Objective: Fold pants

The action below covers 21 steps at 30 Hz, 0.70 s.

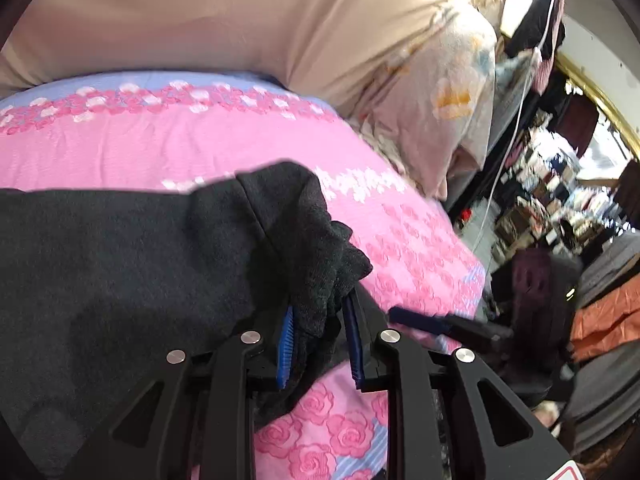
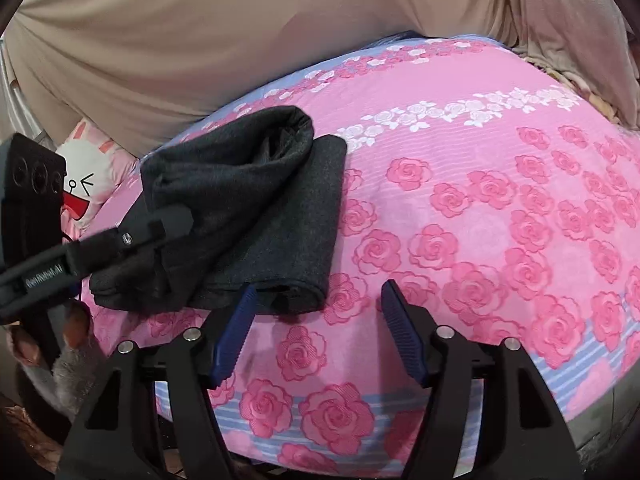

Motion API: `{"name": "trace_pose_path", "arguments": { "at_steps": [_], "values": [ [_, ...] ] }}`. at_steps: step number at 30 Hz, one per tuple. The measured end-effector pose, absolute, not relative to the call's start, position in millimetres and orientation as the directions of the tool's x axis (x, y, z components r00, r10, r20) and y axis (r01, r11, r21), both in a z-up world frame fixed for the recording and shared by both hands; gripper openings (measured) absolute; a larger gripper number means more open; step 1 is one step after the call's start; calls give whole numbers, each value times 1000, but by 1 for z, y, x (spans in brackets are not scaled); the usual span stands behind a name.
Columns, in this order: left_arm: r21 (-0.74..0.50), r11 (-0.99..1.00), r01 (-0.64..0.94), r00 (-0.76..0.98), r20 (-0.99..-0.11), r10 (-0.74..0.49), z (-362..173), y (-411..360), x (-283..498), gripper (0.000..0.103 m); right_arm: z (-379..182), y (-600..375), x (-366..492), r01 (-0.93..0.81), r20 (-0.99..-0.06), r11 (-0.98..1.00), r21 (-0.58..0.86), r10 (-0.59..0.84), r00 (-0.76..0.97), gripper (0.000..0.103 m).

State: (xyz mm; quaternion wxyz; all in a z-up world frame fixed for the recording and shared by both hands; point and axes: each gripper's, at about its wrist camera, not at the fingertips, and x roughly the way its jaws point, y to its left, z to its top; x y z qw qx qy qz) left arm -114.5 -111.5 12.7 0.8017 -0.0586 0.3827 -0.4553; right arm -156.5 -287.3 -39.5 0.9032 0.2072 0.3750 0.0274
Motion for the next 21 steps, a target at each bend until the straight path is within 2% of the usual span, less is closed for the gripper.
{"name": "trace_pose_path", "arguments": {
  "at_steps": [2,3,7,9,13,17,19,20,21],
  "values": [
    [-442,601,666,350,-527,-775,27,-92,-109,16,-41,-286,-145,88,-660,899,430,246,710,51],
    [-453,619,642,396,-495,-773,39,-73,-104,15,-41,-286,-139,78,-652,890,449,267,710,50],
    [-511,697,504,575,-403,-711,77,24,-85,14,-45,-288,-136,89,-651,882,463,271,709,55],
    [-529,743,409,673,-375,-638,88,83,-86,14,-46,-291,-139,84,-638,870,485,286,715,58],
    [-495,843,212,800,-407,-441,88,171,-100,14,-48,-297,-144,93,-630,852,515,302,716,58],
    [-545,835,79,818,-443,-367,60,229,-104,14,-50,-295,-140,108,-631,852,513,289,719,58],
    [-579,813,58,816,-442,-373,44,244,-104,14,-50,-289,-135,127,-660,874,469,251,709,41],
    [-588,807,56,817,-438,-375,40,247,-103,14,-49,-286,-128,135,-669,882,452,235,705,22],
    [-591,805,60,819,-431,-378,40,247,-102,13,-46,-286,-127,131,-667,880,457,242,705,14]
  ]
}}
